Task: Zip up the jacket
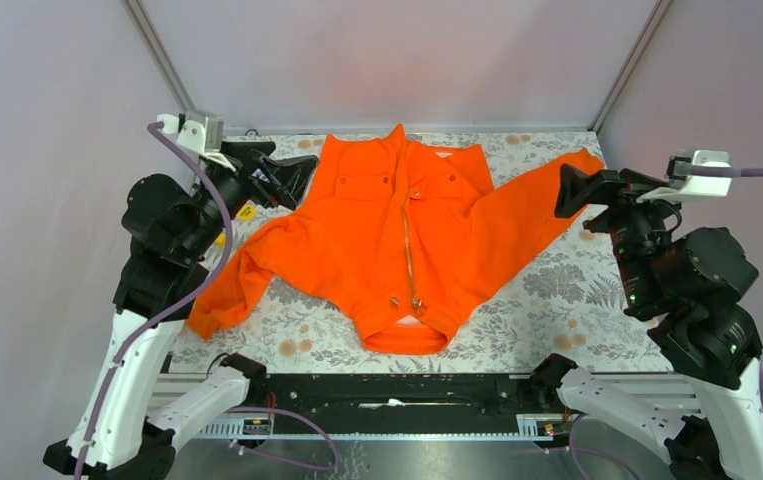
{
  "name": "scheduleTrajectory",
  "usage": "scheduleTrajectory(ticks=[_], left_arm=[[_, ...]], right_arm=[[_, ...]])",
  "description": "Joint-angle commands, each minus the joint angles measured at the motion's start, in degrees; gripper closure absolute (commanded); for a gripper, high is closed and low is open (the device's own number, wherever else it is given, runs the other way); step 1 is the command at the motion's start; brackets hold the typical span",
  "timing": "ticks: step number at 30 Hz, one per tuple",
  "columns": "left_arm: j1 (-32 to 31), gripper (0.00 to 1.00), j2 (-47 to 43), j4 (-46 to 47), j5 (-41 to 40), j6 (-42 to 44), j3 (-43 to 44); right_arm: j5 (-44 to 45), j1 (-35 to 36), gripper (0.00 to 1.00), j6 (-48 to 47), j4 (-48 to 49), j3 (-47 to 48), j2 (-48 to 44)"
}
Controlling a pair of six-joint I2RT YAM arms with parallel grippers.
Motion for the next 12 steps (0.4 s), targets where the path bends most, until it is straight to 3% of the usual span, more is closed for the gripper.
scheduleTrajectory(ticks=[1,12], left_arm=[[0.1,0.01,-2.3,2.6,-2.2,0.4,-0.2],[0.1,0.01,-5.9,6.6,-5.9,-1.4,-3.5]], right_arm=[[2.3,0.3,0.01,-0.9,-0.5,1.8,-1.7],[1.9,0.3,0.00,-1.0,-2.6,1.1,-5.2]])
